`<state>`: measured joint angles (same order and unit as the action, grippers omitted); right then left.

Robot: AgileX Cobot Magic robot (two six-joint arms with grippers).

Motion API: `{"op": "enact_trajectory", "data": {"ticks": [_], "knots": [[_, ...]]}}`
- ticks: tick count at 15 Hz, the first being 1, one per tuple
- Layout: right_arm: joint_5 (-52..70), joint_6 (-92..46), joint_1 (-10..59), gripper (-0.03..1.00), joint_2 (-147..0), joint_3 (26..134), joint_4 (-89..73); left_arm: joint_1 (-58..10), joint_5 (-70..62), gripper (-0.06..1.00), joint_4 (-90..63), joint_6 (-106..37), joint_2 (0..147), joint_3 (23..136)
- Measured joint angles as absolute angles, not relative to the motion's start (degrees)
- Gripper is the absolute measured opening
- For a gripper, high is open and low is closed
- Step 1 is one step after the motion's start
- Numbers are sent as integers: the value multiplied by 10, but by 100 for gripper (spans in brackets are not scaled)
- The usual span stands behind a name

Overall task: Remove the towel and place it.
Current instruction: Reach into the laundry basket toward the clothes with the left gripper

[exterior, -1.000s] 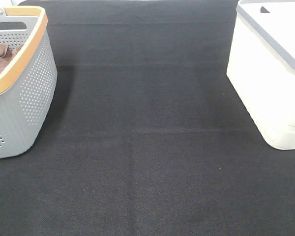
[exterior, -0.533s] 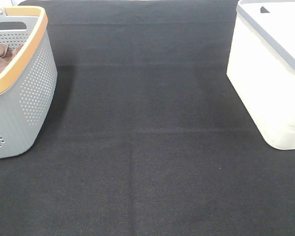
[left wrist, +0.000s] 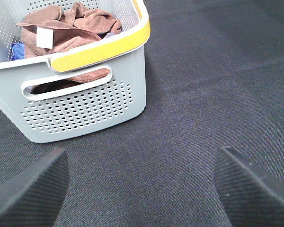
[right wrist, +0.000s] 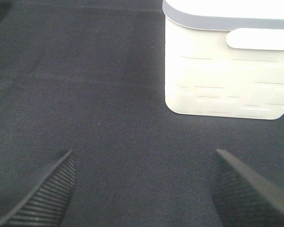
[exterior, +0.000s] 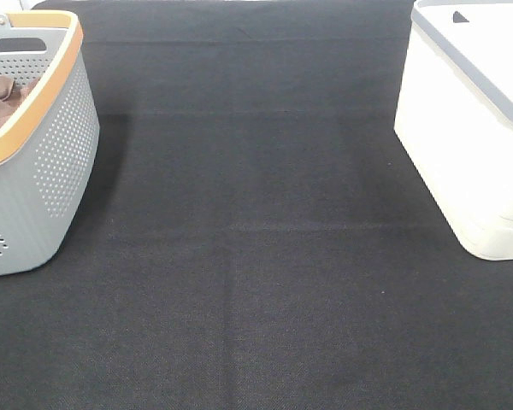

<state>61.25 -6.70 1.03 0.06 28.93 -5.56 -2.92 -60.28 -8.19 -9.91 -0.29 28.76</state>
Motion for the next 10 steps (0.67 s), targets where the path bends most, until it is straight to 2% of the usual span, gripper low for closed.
{"op": "enact_trajectory", "data": {"ticks": [5,10], "knots": [[612,-67,10,74,1,289,-56,-29,-596,80,-83,-98,1,292],[612,-67,10,74,1,289,-56,-29,-396,80,-77,-83,101,301]]}}
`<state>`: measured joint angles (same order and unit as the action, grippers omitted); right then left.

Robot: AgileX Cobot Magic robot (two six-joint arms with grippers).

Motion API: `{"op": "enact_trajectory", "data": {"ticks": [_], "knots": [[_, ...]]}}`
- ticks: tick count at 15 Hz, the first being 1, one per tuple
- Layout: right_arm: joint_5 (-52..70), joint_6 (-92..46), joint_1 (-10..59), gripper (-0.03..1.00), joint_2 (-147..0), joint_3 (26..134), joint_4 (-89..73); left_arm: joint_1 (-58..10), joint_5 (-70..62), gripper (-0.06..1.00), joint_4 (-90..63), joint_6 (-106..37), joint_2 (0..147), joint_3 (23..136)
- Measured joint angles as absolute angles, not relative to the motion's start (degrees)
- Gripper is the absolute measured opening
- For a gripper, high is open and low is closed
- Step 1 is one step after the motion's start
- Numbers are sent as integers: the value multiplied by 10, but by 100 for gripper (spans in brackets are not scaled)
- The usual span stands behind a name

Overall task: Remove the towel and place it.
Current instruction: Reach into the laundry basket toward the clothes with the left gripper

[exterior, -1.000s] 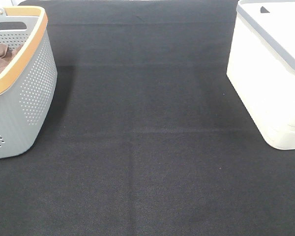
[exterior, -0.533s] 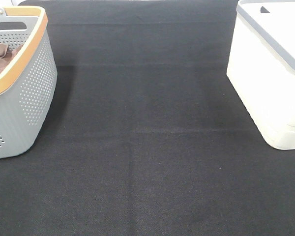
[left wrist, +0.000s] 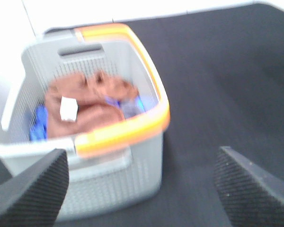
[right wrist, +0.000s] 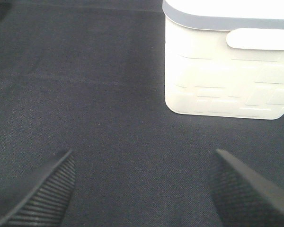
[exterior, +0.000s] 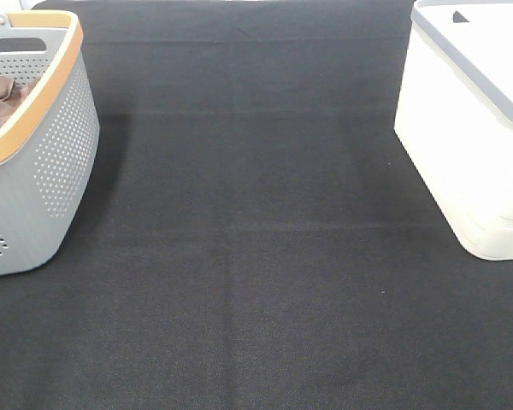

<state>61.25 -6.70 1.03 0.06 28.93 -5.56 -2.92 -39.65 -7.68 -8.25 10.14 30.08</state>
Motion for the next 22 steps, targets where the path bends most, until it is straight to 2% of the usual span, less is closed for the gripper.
{"op": "enact_trajectory", "data": {"ticks": [4,6,11,16,22], "knots": [[612,-67,10,74,1,289,-56,-29,-207,80,-65,-38,274,329],[612,-67,10,74,1,289,-56,-29,-170,80,-65,-32,400,397],[612,-67,10,74,1,289,-56,-29,-210,80,-65,-10,615,548],[612,-67,10,74,1,289,-56,-29,-303,80,-22,68,746,646],[612,-67,10,74,1,289,-56,71,-368,79,6,99,825,681]]}}
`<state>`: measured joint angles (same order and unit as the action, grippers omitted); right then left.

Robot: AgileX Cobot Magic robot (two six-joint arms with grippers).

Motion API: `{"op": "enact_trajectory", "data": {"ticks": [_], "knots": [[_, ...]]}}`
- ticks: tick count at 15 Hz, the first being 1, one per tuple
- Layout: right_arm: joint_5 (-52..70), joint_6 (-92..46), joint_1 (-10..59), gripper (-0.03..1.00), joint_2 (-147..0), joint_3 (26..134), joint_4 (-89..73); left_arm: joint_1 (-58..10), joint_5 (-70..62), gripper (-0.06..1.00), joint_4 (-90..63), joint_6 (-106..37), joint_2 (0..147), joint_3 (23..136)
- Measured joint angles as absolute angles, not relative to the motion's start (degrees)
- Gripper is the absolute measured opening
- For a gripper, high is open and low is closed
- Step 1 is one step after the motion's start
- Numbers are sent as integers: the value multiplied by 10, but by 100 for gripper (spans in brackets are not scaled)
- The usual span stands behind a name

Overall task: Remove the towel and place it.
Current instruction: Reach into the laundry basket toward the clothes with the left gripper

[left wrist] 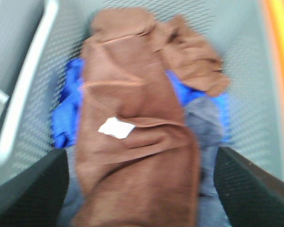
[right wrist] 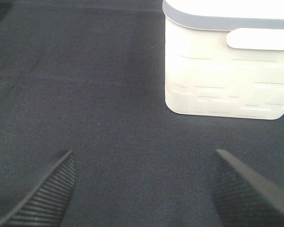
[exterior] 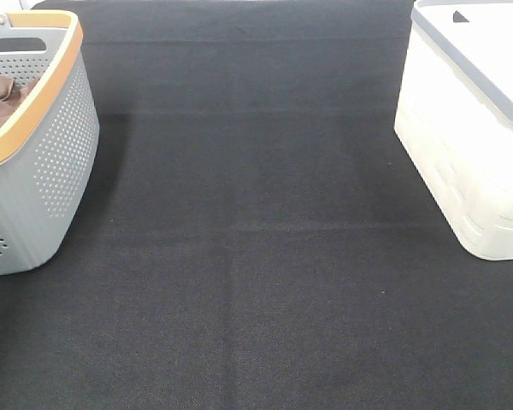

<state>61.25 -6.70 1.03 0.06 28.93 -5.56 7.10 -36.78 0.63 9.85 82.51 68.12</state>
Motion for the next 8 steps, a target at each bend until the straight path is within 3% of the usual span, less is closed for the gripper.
{"op": "enact_trajectory", "data": {"ticks": [4,8], "knots": [[612,-67,10,74,1,289,-56,143,-391,75,-13,99,885,699],[612,-67,10,74,1,289,-56,158,-456,75,-41,99,972,787]]}}
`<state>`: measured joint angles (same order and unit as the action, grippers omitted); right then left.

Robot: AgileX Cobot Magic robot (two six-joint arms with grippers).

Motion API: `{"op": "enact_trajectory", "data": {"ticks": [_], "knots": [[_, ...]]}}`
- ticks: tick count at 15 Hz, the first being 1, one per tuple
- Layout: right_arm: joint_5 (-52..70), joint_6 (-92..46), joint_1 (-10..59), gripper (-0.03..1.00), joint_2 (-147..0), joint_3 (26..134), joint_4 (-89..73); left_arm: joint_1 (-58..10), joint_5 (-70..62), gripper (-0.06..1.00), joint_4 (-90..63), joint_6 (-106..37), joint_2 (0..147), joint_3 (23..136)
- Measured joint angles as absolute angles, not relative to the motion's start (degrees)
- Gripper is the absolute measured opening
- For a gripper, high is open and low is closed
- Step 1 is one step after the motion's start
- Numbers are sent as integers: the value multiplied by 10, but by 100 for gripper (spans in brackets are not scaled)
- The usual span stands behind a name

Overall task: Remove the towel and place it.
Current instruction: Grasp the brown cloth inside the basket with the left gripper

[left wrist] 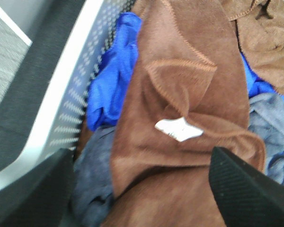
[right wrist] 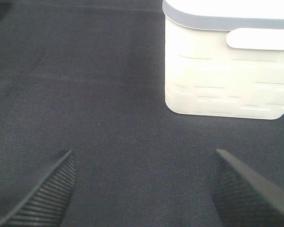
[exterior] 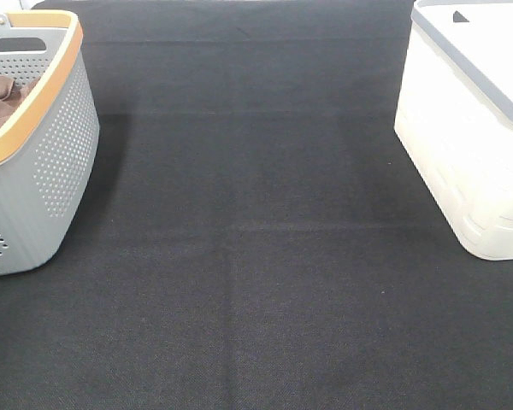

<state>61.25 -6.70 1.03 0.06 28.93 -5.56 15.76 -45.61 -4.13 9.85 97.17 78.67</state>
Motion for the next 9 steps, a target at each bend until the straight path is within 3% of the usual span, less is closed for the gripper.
{"op": "enact_trajectory", "data": {"ticks": [6,9], "knots": [[612,-67,10,74,1,289,-56,158,-570,75,-111,113,1121,953],[612,-67,10,74,1,289,-56,158,-570,73,-120,123,1143,975]]}}
